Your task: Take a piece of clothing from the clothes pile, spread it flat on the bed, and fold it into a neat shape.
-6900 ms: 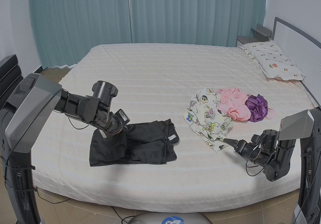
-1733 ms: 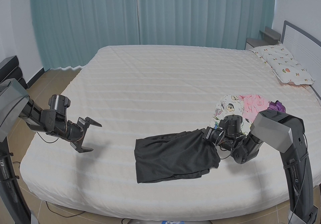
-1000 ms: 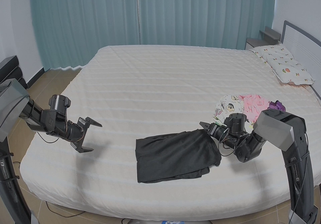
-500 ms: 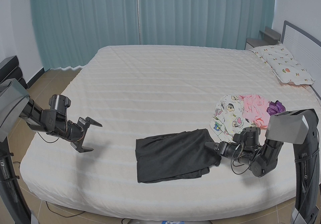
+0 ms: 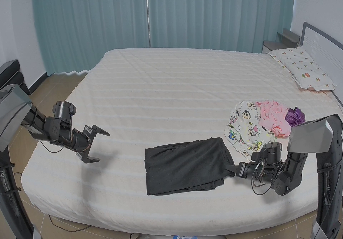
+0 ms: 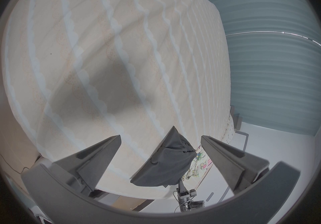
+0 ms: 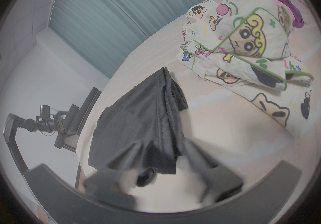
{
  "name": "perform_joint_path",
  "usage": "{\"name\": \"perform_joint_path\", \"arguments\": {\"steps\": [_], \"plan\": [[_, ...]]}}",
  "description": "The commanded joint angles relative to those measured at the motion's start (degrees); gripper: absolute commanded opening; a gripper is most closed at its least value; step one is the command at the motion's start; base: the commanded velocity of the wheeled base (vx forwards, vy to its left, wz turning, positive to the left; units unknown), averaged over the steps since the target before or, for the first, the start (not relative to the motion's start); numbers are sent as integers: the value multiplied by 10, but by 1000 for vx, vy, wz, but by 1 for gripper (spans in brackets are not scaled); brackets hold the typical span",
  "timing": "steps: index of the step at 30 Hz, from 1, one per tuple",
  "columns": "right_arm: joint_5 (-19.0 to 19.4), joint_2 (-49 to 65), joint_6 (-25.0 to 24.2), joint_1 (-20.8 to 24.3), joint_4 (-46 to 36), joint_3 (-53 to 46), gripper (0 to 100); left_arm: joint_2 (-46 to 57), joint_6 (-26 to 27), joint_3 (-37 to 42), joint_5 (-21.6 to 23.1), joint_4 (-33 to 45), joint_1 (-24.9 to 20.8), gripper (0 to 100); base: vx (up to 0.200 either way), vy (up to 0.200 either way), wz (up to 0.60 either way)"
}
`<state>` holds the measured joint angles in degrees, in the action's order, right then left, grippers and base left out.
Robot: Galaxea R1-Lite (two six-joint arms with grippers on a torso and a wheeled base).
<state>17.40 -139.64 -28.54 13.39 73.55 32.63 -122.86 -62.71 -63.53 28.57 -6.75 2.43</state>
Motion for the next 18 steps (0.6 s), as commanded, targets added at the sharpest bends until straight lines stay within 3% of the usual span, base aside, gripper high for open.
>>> {"name": "perform_joint_path", "arguments": {"steps": [1, 10, 18], "plan": [[2, 10, 27, -8, 0, -27, 0, -1, 0, 0, 0, 0, 0, 100, 0, 0, 0], [40, 44, 48, -28, -3, -59, 0, -1, 0, 0, 0, 0, 0, 100, 0, 0, 0], [50, 43, 114, -35, -55, -71, 0, -1, 0, 0, 0, 0, 0, 100, 0, 0, 0]]}}
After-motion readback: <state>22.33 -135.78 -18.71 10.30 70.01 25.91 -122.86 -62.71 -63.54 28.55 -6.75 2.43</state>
